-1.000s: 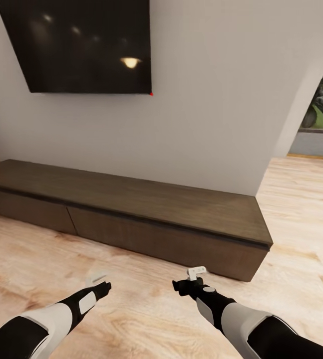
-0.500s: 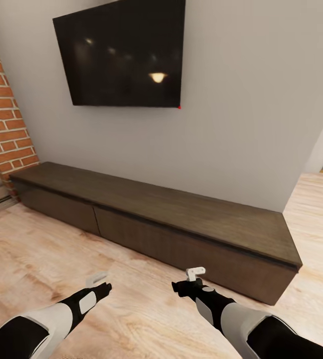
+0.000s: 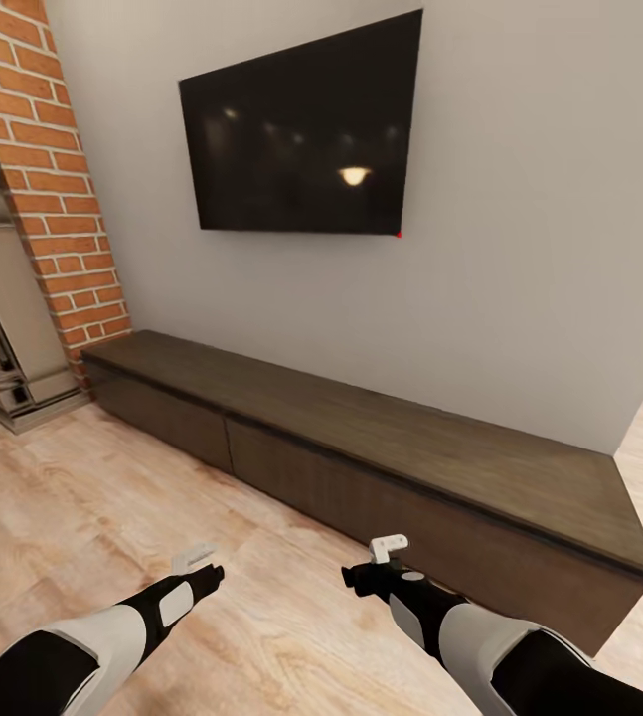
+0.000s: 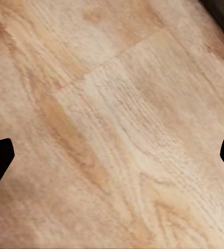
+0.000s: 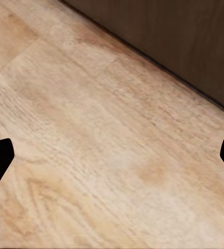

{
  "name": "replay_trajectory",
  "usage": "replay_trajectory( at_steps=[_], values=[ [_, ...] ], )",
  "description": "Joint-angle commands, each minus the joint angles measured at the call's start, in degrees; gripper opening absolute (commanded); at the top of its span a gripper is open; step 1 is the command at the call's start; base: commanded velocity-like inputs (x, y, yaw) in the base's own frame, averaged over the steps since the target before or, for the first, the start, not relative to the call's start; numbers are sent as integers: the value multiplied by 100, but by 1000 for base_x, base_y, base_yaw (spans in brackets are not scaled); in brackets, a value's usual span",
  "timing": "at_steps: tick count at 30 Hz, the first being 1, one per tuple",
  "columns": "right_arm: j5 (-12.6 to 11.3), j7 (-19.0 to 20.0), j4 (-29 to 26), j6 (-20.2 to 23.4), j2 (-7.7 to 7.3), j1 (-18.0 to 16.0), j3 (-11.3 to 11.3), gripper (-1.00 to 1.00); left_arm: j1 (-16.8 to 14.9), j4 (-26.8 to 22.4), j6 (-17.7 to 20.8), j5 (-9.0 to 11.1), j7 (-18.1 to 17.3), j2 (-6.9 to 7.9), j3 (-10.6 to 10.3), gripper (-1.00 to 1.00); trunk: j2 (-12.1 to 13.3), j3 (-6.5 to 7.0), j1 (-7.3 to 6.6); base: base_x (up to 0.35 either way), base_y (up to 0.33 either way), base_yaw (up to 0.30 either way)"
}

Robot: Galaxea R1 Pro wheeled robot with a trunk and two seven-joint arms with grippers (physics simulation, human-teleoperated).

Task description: Place each of the two pumpkins and all three candles from the living room inside a cabinet in the living room (use any cabinet), then make sure every cabinet is closed, and position the cauldron so it is next to a table in the living room.

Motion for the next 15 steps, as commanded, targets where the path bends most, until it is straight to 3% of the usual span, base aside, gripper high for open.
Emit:
replay_trajectory(
  at_steps=[1, 15],
  values=[
    [-60, 24, 12, -10, 1, -5, 47, 100, -6, 5, 11, 36, 9, -2, -46, 100, -1, 9, -4, 0, 0, 181],
    [-60, 24, 9, 25, 2, -5, 57, 100, -5, 22, 11, 36, 13, -2, -46, 100, 18, 210, -40, 0, 0, 180]
  ],
)
